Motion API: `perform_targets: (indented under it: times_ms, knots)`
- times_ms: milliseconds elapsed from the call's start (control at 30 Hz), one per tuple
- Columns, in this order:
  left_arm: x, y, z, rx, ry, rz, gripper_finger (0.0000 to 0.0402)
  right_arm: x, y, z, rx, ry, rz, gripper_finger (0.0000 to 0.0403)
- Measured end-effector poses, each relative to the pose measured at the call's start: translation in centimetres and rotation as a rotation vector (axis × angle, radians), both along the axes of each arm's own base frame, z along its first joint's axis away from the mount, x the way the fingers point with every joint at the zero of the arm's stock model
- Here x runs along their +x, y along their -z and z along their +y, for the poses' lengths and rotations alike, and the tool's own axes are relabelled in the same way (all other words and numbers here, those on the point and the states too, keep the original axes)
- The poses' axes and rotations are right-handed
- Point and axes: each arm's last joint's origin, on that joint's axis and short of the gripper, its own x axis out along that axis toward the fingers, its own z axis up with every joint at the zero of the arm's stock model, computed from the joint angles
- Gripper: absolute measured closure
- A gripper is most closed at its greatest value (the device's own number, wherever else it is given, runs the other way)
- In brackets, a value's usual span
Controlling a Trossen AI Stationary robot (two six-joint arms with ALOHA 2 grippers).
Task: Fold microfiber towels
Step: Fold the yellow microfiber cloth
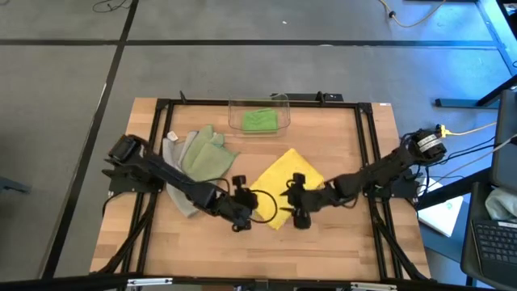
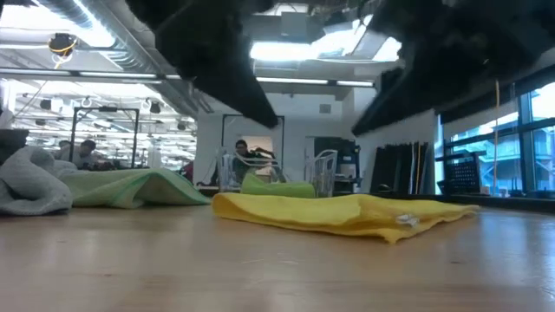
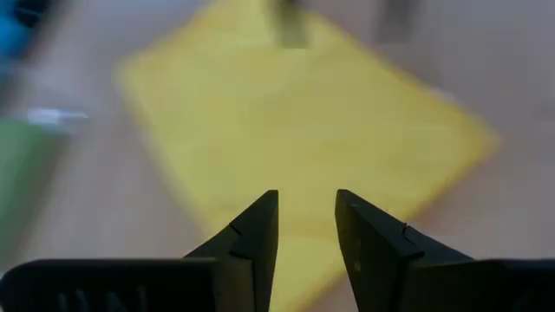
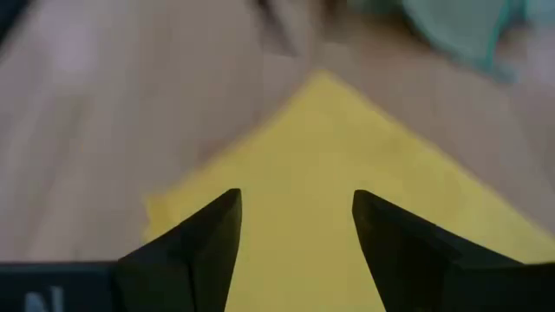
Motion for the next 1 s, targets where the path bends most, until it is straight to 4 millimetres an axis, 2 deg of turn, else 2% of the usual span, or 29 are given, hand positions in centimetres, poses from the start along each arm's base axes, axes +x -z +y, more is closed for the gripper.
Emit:
perform_targets:
  times_ms: [67,167,300,433,567,700,833,1000]
  knots:
    - [-0.1,-0.7,0.6,0.054,-0.052,-0.031,0.0292,0.7,0.2,1.0,0.003,-0.017,-0.07,0.0177]
    - [0.1,-0.8,1.8,0.096,-0.103,-0.029,0.0292,2.2,1.7,2.2,-0.015,-0.004,-0.102,0.0177]
    - [0.7,0.1,3.4,0.107,-0.165,-0.002,0.0292,4.0,5.2,2.8,-0.142,0.029,0.013,0.0177]
    - [0.0,1.3,4.4,0.113,-0.227,0.022,0.0292,4.7,6.7,3.1,-0.205,0.054,0.078,0.0177]
    - [-1.5,3.0,4.6,0.192,-0.268,0.05,0.0292,4.4,7.1,3.1,-0.198,0.023,0.133,0.0177]
    - [-2.7,4.7,4.7,0.182,-0.32,0.026,0.0292,3.5,6.9,2.9,-0.198,-0.015,0.242,0.0177]
    - [-3.0,5.4,4.6,0.153,-0.338,-0.031,0.0292,2.1,6.5,3.5,-0.157,-0.059,0.347,0.0177]
    - [-2.9,5.3,4.7,0.172,-0.343,-0.068,0.0292,0.0,6.0,5.3,-0.104,-0.151,0.442,0.0177]
